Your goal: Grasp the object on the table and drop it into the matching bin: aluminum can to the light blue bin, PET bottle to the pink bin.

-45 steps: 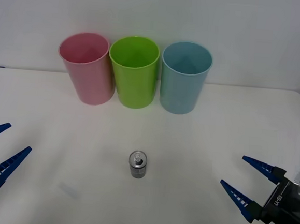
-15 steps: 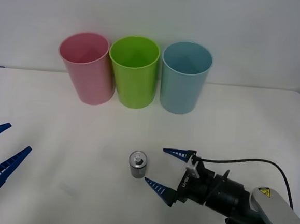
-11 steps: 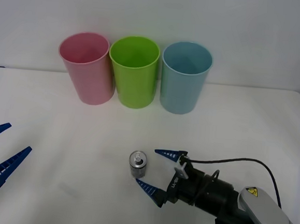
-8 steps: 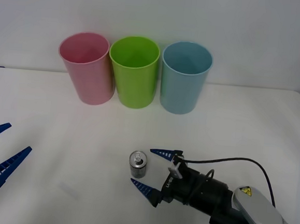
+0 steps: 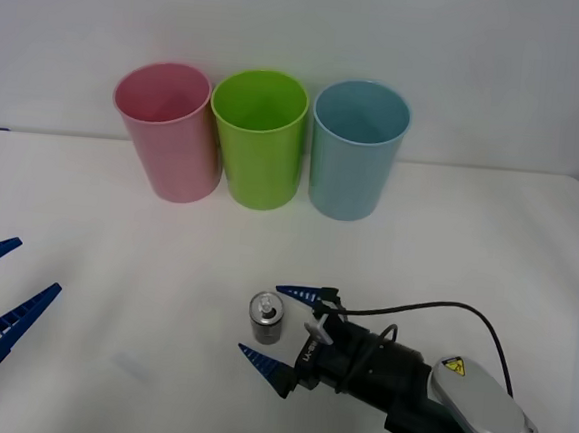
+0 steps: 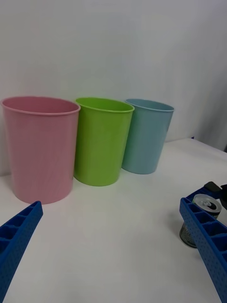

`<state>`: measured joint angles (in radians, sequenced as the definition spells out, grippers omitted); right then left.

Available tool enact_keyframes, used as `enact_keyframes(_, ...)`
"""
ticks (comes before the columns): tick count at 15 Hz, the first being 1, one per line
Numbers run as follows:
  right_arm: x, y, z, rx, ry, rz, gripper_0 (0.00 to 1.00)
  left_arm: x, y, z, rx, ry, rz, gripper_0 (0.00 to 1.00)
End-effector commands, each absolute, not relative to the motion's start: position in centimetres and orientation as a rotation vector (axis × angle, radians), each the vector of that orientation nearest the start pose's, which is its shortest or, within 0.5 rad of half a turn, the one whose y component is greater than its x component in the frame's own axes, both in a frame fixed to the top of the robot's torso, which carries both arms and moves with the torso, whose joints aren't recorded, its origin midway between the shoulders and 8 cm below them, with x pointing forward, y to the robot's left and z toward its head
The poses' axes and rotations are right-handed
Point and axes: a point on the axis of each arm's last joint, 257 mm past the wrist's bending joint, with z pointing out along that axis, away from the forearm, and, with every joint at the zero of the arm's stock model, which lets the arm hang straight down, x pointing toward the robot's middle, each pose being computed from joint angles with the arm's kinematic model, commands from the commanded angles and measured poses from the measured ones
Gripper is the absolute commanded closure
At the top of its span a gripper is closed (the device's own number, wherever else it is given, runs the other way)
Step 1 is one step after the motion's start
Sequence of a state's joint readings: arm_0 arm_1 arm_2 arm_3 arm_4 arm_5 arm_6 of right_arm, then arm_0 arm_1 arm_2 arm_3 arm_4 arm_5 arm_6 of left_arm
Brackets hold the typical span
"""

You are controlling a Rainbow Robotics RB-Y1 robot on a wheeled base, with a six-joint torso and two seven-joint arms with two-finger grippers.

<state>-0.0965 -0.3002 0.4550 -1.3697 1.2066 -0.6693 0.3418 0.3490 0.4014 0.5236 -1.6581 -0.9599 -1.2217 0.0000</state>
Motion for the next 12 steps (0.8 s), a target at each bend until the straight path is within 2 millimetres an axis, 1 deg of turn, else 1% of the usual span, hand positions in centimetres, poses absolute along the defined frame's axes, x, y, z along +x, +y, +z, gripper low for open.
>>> enact_keyframes(1, 40.0, 2.8, -31.5, -1.048, 1.443, 0.661, 0.0, 34.2, 33.0, -16.9, 0.465, 1.441, -0.567, 0.0)
enact_keyframes(8, 40.2, 4.2, -31.4, -1.069, 1.436, 0.642, 0.0, 34.2, 33.0, -16.9, 0.465, 1.441, -0.567, 0.0)
enact_keyframes(12, 40.7, 4.4, -32.7, -1.075, 1.462, 0.64, 0.0, 34.2, 33.0, -16.9, 0.465, 1.441, -0.567, 0.0)
